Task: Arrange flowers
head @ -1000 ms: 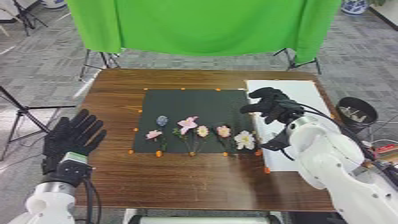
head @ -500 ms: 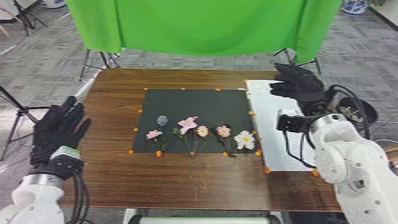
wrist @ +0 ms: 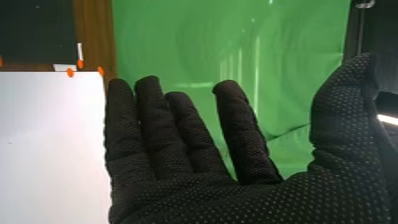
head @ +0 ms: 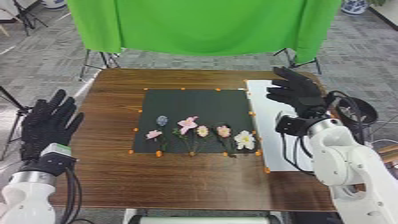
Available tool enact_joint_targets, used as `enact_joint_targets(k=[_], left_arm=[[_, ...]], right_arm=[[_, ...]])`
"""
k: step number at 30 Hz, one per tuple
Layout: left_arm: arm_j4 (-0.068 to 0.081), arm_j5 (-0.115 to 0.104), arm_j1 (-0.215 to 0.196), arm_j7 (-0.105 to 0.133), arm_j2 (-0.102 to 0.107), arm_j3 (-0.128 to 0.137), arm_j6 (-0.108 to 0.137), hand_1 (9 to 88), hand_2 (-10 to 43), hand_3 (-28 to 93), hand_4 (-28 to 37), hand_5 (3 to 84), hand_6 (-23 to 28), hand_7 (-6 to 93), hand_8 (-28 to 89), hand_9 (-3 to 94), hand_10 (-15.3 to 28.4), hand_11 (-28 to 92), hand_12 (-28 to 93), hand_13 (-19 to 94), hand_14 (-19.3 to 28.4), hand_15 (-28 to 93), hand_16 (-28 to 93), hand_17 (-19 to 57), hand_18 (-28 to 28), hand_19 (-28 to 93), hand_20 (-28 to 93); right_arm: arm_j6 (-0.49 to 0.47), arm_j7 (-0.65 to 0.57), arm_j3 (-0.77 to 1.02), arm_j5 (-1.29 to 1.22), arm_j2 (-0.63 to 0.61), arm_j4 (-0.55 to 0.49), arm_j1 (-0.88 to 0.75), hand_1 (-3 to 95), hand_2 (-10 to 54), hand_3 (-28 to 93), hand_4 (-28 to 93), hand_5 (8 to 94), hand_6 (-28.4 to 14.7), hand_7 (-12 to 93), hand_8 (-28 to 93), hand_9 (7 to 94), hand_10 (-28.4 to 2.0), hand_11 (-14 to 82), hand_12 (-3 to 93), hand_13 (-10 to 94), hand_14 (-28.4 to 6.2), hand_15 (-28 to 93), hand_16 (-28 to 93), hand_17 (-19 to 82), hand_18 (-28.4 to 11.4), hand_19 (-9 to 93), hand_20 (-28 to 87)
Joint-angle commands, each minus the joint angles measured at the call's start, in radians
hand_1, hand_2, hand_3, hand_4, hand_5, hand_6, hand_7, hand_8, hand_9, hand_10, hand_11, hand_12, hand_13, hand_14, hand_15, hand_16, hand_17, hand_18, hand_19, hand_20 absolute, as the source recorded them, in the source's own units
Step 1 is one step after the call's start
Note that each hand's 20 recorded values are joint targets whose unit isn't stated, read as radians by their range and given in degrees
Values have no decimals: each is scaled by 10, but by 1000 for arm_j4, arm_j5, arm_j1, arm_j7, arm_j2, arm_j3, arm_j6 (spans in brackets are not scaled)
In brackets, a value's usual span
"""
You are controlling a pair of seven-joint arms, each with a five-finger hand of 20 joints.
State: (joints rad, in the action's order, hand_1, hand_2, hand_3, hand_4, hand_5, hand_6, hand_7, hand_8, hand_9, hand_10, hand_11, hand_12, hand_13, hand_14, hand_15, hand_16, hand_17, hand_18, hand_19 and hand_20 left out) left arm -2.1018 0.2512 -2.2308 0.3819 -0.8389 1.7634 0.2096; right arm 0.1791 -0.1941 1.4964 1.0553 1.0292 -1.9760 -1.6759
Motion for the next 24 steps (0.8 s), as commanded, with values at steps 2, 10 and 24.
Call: enact_joint_targets(k=[2,10,24], left_arm=[[-10,-9,-15,2,-3,11,6,248,148,681,-283,325,74,59,-79,249,127,86,67,88,65,143,-139,-60,57,244,32],[-12,-10,-14,7,-6,8,1,251,146,683,-283,336,78,60,-78,256,132,90,67,102,77,151,-128,-58,66,257,36],[-15,-11,-17,8,-11,13,-2,258,142,687,-283,342,79,62,-76,257,133,89,68,133,93,156,-109,-60,85,283,36]], right_arm=[[-2,-7,31,-2,3,-15,-20,149,66,807,-244,392,-53,158,-109,370,-182,69,148,344,-167,181,198,175,-182,346,187],[-20,-10,69,-2,11,-33,-54,151,70,803,-245,397,-54,159,-111,377,-183,72,147,345,-169,183,195,176,-182,344,188],[-21,-13,56,1,5,-31,-46,155,68,805,-242,402,-53,161,-112,382,-181,76,148,345,-169,187,195,174,-182,346,191]])
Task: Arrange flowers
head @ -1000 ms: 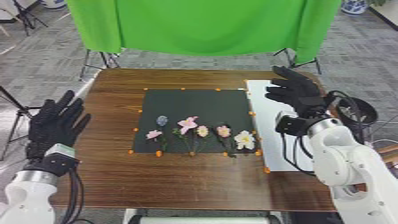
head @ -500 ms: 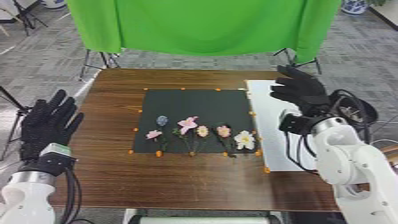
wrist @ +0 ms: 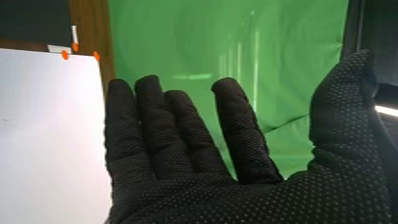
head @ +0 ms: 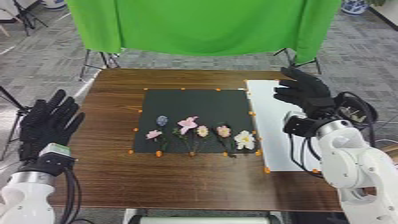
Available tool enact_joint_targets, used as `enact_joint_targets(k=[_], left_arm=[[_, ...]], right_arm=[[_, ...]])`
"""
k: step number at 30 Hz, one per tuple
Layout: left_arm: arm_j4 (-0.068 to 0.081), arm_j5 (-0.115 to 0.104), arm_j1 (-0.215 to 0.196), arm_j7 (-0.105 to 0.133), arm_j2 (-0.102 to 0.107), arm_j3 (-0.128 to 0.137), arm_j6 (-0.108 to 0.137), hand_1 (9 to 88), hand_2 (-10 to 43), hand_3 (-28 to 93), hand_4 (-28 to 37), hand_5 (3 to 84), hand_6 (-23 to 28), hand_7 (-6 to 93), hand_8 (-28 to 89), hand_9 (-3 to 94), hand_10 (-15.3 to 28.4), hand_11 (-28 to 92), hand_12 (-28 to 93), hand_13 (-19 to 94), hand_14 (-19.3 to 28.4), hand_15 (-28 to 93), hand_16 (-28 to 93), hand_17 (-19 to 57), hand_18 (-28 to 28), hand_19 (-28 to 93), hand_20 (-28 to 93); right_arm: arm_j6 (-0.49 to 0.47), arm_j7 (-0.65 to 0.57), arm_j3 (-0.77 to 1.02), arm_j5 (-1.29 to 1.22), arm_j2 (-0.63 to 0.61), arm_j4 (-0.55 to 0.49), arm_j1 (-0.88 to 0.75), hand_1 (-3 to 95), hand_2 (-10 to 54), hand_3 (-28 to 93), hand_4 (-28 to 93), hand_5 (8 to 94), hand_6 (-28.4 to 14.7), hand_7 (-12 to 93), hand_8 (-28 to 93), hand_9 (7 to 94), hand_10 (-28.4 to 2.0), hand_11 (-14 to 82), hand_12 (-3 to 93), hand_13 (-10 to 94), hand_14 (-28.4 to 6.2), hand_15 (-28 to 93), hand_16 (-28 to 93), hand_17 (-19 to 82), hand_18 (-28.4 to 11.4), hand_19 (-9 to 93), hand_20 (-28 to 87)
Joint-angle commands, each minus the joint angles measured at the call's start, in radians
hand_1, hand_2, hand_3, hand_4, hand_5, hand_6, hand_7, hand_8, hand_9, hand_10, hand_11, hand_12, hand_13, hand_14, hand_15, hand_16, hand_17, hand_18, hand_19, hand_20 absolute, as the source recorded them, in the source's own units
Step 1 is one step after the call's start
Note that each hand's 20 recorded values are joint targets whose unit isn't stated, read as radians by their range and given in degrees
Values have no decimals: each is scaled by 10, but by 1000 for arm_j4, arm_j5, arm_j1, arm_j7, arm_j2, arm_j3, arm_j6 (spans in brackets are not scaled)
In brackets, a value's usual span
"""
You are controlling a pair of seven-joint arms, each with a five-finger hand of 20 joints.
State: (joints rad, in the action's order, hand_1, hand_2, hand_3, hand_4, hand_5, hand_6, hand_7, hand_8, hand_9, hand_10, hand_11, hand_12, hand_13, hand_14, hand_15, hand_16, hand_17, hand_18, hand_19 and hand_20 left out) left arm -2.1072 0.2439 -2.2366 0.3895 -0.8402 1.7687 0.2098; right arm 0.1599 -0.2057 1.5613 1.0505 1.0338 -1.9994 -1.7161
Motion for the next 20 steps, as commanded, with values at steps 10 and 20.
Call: enact_joint_targets(k=[10,20], left_arm=[[-10,-2,-15,-5,-8,18,-9,260,141,689,-283,345,79,64,-77,259,135,92,69,138,95,153,-102,-59,86,286,33],[-7,-1,-4,-17,-2,12,-19,263,139,691,-283,346,78,65,-77,262,135,95,70,139,95,152,-100,-59,87,286,32]], right_arm=[[18,1,-33,6,-11,-4,7,154,68,805,-243,403,-54,163,-113,385,-181,79,149,344,-169,189,196,172,-183,348,192],[20,-3,-37,8,-14,-10,-2,155,67,806,-243,407,-55,163,-113,389,-183,80,151,344,-169,191,197,171,-184,352,192]])
